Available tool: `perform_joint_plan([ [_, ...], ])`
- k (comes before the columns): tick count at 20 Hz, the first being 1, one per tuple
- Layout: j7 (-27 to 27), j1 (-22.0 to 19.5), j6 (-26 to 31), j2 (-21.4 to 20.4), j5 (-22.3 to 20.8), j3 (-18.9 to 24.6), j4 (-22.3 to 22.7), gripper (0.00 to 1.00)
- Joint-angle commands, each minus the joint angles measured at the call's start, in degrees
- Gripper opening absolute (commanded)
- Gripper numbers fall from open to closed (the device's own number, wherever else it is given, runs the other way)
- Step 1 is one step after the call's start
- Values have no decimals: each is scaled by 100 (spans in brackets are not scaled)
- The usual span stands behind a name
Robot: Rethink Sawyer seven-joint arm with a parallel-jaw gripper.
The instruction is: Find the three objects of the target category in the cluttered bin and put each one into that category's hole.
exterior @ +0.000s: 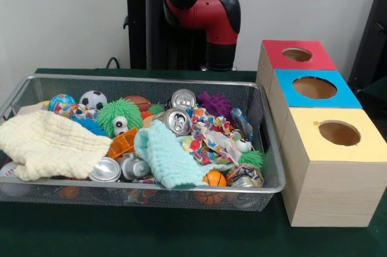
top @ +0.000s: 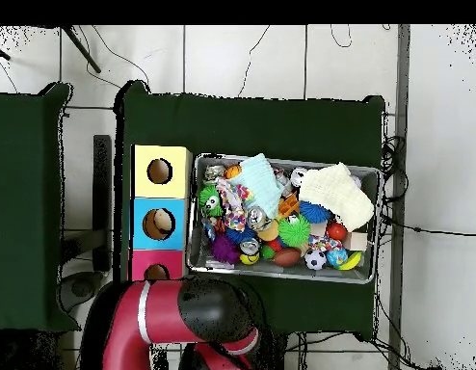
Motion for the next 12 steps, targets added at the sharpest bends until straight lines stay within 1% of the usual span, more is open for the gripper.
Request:
perform_joint_plan([
  [1,1608,-861,778,-65,359,431,285,100],
  [5,1588,-1004,795,-13,329,432,228,100],
  [8,1571,-993,755,-65,374,438,311,100],
  [11,1586,-1000,672,-12,366,442,329,100],
  [12,1604,-1003,630,-34,349,430,401,100],
])
